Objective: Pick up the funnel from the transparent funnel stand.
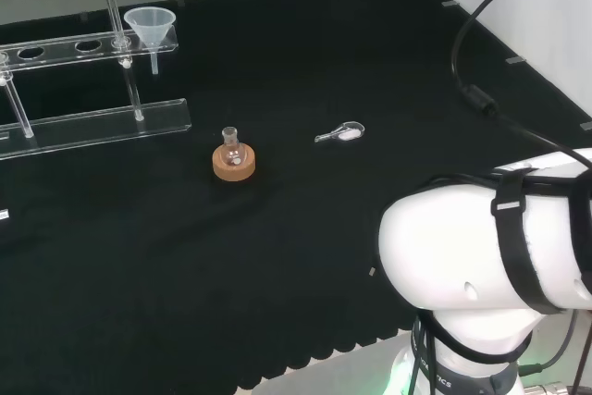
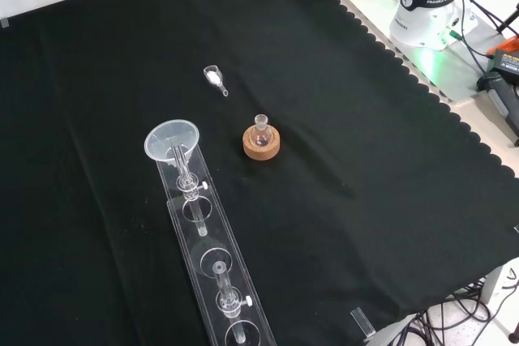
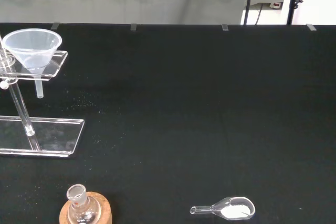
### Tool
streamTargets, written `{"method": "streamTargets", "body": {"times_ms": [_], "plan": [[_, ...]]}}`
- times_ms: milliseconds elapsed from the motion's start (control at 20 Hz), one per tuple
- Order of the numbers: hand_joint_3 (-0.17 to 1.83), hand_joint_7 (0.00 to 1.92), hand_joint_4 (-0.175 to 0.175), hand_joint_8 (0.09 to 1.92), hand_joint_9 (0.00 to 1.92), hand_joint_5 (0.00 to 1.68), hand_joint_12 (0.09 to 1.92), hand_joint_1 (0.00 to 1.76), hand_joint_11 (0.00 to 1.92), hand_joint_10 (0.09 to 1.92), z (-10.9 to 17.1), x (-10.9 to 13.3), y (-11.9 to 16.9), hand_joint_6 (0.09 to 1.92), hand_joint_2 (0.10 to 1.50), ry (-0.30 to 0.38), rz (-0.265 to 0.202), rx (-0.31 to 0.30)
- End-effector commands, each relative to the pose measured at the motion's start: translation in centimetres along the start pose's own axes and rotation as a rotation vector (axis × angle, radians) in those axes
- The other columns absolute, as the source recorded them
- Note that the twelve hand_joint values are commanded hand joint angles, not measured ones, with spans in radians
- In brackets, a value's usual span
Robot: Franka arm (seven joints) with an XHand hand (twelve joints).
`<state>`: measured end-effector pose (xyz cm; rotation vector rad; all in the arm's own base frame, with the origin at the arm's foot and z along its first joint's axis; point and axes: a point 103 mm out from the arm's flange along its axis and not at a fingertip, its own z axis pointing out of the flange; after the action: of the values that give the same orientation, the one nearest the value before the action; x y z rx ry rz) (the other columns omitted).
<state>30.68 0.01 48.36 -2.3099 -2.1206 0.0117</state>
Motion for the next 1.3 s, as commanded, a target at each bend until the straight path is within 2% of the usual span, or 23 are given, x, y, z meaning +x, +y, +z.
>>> {"method": "streamTargets", "body": {"times_ms": [50, 200, 450, 700, 1000, 1100, 1250, 1300], "plan": [[0.48, 0.02, -0.029, 0.10, 0.00, 0.18, 1.34, 0.22, 0.00, 0.63, 0.1, 0.0, 0.3, 0.18, 0.81, -0.002, 0.004, -0.012], [0.34, 0.00, -0.028, 0.13, 0.00, 0.23, 1.37, 0.20, 0.00, 0.61, 0.1, 0.1, 0.8, 0.09, 0.89, 0.015, 0.011, -0.021], [0.31, 0.00, -0.029, 0.13, 0.00, 0.24, 1.37, 0.21, 0.00, 0.60, 0.0, 0.0, 1.5, 0.09, 0.90, 0.039, 0.022, -0.062], [0.29, 0.00, -0.030, 0.13, 0.00, 0.24, 1.37, 0.21, 0.00, 0.58, 0.2, 0.8, 2.0, 0.09, 0.90, 0.082, 0.019, -0.152], [0.24, 0.00, -0.035, 0.09, 0.00, 0.24, 1.37, 0.24, 0.00, 0.51, 2.2, 2.2, 2.7, 0.09, 0.91, 0.144, 0.000, -0.267], [0.23, 0.00, -0.039, 0.09, 0.00, 0.22, 1.37, 0.24, 0.00, 0.47, 3.2, 2.4, 3.5, 0.09, 0.91, 0.170, -0.013, -0.269], [0.20, 0.00, -0.036, 0.09, 0.00, 0.15, 1.37, 0.26, 0.00, 0.34, 4.8, 2.5, 5.5, 0.09, 0.90, 0.206, -0.044, -0.214], [0.19, 0.00, -0.034, 0.09, 0.00, 0.12, 1.36, 0.26, 0.00, 0.29, 5.1, 2.7, 6.4, 0.09, 0.90, 0.198, -0.056, -0.197]]}}
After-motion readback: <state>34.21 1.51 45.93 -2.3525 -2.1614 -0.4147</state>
